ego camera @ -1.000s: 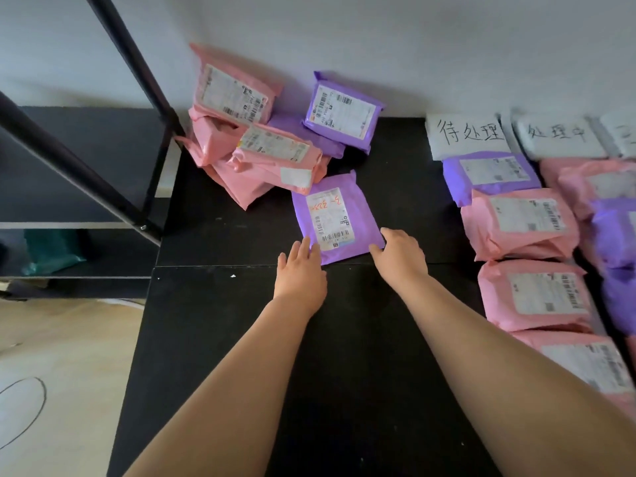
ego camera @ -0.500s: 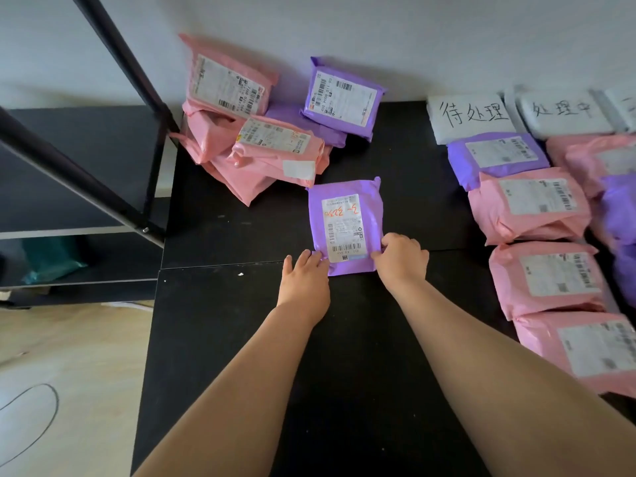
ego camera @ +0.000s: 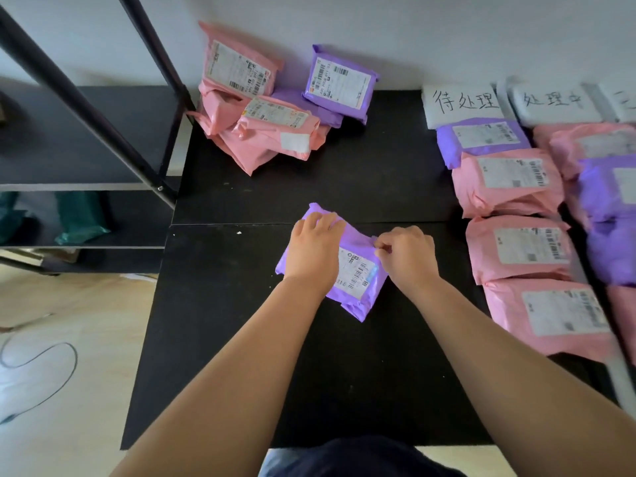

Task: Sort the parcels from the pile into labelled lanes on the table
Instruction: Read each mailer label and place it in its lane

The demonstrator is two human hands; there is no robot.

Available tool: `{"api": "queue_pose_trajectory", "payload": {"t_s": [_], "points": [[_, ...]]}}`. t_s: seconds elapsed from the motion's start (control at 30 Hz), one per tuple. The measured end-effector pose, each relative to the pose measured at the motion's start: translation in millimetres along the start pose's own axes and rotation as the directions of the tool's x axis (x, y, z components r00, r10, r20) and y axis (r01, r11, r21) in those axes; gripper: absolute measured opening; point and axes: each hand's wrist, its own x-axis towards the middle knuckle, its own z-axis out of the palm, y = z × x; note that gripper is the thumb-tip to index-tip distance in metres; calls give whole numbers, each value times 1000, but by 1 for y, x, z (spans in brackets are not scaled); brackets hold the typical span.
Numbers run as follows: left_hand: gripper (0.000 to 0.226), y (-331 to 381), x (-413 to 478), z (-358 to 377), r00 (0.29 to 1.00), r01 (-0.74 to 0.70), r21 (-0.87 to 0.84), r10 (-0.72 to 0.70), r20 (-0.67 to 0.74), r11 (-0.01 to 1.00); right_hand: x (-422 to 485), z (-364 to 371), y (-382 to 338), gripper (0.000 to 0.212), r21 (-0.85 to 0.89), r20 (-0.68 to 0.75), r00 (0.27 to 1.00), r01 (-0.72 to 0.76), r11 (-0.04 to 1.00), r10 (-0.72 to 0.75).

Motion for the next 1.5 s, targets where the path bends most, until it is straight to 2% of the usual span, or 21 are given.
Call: {"api": "queue_pose_trajectory", "payload": {"t_s": [0.17, 0.27, 0.33, 0.37, 0.43, 0.53, 0.63, 0.77, 0.93, 1.17, 1.5], "points": [[49, 33, -29, 19, 999, -22, 115, 17, 46, 993, -32, -10, 22, 25, -30, -1, 993, 120, 992, -120], [45, 48, -49, 27, 998, 17, 121, -25, 61, 993, -49, -11, 33, 24, -22, 6, 984, 179, 984, -179], [36, 56, -58, 31, 999, 32, 118, -34, 9, 993, -57, -11, 38, 24, -5, 2, 978, 207, 978, -207], [31, 59, -62, 34, 999, 49, 96, -46, -27, 994, -61, -10, 40, 23, 7, -14, 975, 220, 976, -220], [23, 64, -70, 41, 996, 85, 51, -85, -3, 995, -70, -7, 43, 24, 46, -93, 969, 234, 971, -229], [18, 69, -85, 47, 972, 233, -45, -231, 42, 972, -87, -4, 48, 35, 129, -240, 958, 194, 972, -159], [18, 77, -100, 53, 897, 439, -187, -416, 151, 879, -106, 3, 55, 38, 191, -285, 957, 119, 974, -61], [15, 90, -120, 68, 781, 624, -355, -567, 263, 696, -130, 22, 71, 33, 196, -157, 987, -7, 981, 39], [12, 96, -132, 86, 686, 712, -497, -645, 338, 496, -150, 41, 80, 40, 147, -4, 997, -78, 986, 80], [13, 100, -148, 104, 681, 713, -527, -635, 364, 463, -162, 59, 89, 53, 15, 110, 993, -41, 999, 39], [13, 102, -149, 106, 696, 700, -527, -626, 352, 482, -161, 61, 90, 57, 22, 135, 989, -64, 998, 60]]}}
